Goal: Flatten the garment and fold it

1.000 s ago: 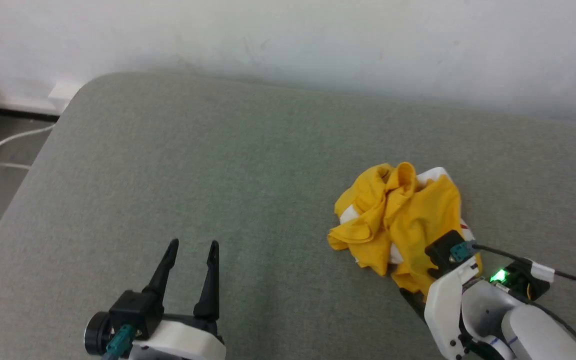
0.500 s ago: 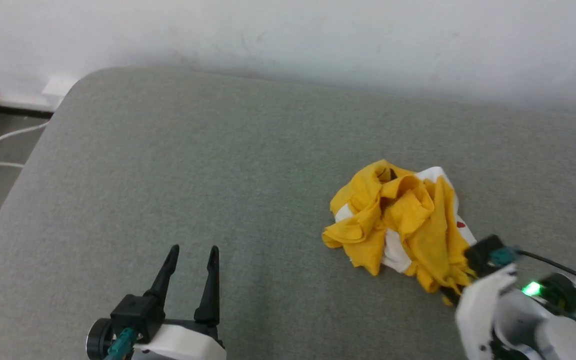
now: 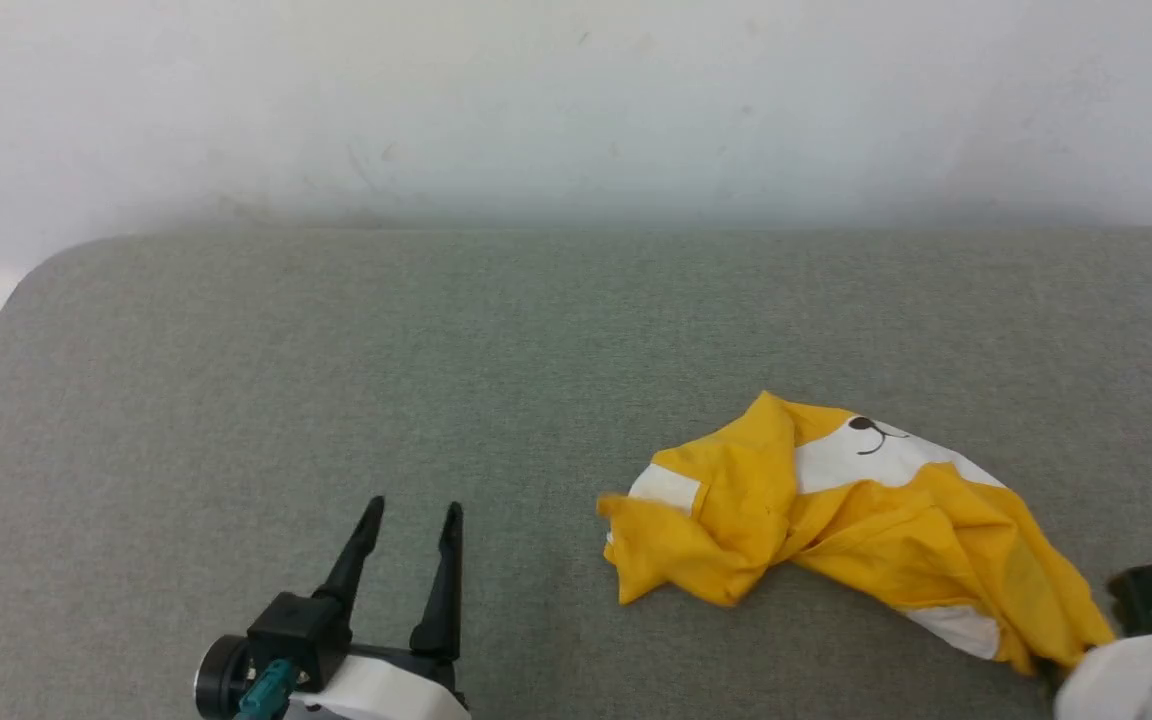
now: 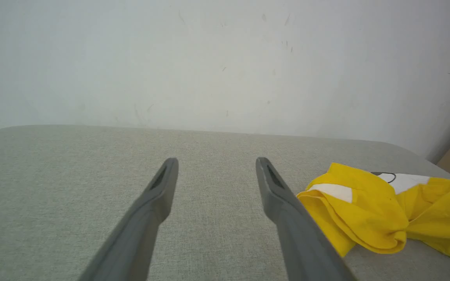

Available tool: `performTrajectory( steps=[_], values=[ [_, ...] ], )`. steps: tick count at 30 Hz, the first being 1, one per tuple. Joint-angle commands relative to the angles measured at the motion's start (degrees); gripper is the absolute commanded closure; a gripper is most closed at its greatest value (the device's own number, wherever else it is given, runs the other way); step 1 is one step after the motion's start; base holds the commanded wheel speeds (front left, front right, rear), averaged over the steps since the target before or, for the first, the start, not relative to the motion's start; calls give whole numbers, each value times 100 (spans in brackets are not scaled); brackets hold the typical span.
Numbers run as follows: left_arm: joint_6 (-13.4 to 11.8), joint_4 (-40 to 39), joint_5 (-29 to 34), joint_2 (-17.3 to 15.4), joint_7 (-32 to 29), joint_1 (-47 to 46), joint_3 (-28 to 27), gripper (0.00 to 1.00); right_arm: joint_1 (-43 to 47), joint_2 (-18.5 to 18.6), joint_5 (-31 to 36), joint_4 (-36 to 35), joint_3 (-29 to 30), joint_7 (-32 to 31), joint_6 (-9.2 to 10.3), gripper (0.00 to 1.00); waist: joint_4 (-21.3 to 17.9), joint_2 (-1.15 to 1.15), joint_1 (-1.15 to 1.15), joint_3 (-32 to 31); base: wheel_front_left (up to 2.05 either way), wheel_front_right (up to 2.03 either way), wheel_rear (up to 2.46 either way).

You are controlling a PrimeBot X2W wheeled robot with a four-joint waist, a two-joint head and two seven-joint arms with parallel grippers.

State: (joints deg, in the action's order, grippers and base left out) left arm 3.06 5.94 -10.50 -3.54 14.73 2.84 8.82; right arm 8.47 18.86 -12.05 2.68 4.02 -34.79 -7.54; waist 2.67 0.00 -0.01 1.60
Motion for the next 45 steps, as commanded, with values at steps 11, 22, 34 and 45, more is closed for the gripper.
performTrajectory(
  steps=[11, 22, 34, 45],
  values=[
    [325, 440, 42, 42, -347, -473, 761, 0, -338, -509, -304, -1177, -506, 1034, 5, 0, -435, 0, 1, 68, 0, 0, 0],
    [410, 1302, -90, -56, -2454, -1590, 1435, 0, -295, -684, -100, -1811, -696, 1214, 5, 0, -905, 0, 1, 561, 0, 0, 0],
    [385, 1720, -355, -263, -2225, -1917, 1351, 100, -275, -846, 28, -1508, -727, 1396, 5, 0, -790, 0, 1, 670, 0, 0, 0],
    [-683, 720, -790, -785, -618, -1660, -333, 100, -71, -785, -127, -1306, -990, 1126, 5, 0, -179, 0, 1, 333, 0, 0, 0]
  ],
)
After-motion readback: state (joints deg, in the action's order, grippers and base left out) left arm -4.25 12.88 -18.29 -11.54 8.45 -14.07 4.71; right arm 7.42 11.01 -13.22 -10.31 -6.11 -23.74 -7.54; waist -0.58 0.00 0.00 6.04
